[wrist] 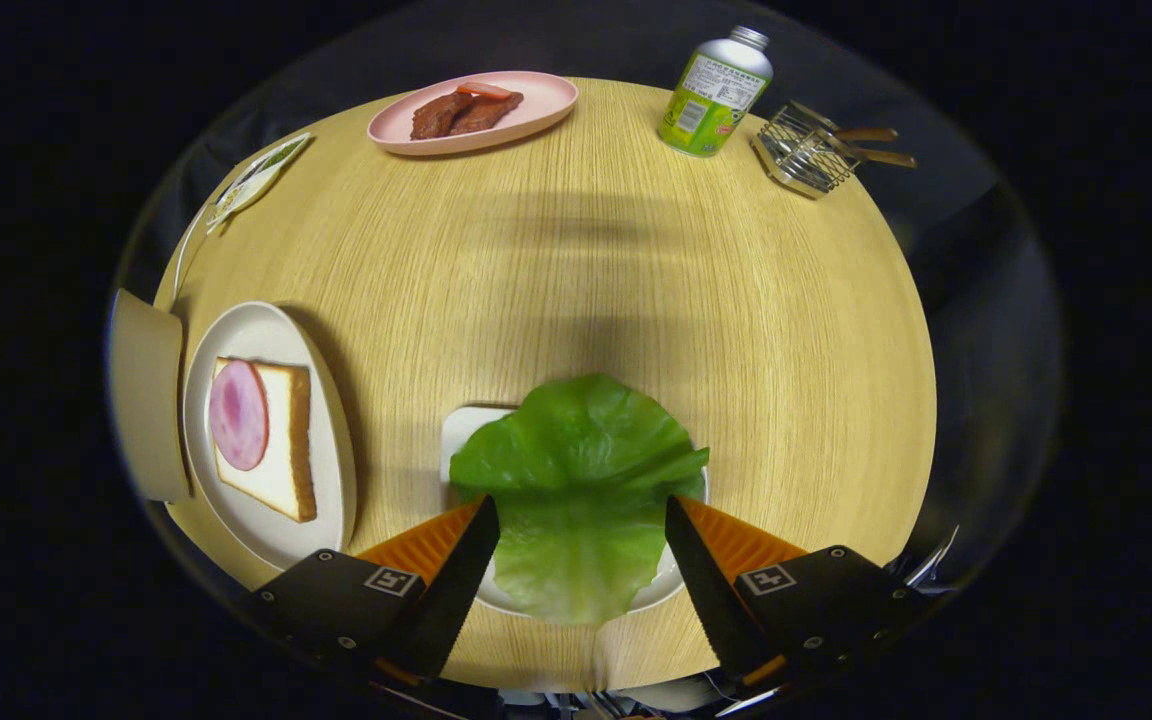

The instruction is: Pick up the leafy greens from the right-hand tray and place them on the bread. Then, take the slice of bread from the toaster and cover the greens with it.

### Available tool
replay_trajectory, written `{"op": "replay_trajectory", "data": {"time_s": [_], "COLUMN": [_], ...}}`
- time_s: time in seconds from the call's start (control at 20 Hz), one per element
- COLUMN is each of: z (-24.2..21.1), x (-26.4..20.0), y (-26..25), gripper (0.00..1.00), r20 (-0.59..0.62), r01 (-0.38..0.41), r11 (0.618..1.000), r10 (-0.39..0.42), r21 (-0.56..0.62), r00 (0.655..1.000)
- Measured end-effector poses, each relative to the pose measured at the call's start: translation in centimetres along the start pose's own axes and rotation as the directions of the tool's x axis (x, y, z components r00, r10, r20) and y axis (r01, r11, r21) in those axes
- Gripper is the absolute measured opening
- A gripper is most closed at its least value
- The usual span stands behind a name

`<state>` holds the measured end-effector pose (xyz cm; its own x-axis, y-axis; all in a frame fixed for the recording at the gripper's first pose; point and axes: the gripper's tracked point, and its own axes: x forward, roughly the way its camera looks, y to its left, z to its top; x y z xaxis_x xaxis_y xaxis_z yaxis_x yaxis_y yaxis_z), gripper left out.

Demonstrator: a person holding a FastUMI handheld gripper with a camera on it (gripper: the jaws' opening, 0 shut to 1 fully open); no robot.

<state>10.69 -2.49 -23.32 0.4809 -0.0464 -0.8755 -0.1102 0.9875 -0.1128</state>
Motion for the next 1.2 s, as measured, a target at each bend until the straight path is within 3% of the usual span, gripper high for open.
{"op": "replay_trajectory", "data": {"time_s": [0.35, 0.5, 0.55, 0.7, 1.15, 1.2], "z": [-0.2, -0.3, -0.5, -0.4, -0.5, -0.6], "x": [0.7, 0.8, 0.8, 0.7, 0.3, 0.0], "y": [0.2, 0.5, 0.4, 0.7, 1.5, 1.4], "gripper": [0.99, 0.94, 0.86, 0.74, 0.04, 0.03], "r20": [-0.03, -0.035, -0.036, -0.028, -0.024, -0.021], "r01": [-0.063, -0.097, -0.101, -0.102, -0.101, -0.099], "r11": [0.996, 0.99, 0.991, 0.993, 0.992, 0.992], "r10": [0.065, 0.101, 0.105, 0.104, 0.103, 0.101], "r21": [0.064, 0.101, 0.092, 0.066, 0.076, 0.076], "r00": [0.997, 0.994, 0.994, 0.994, 0.994, 0.995]}}
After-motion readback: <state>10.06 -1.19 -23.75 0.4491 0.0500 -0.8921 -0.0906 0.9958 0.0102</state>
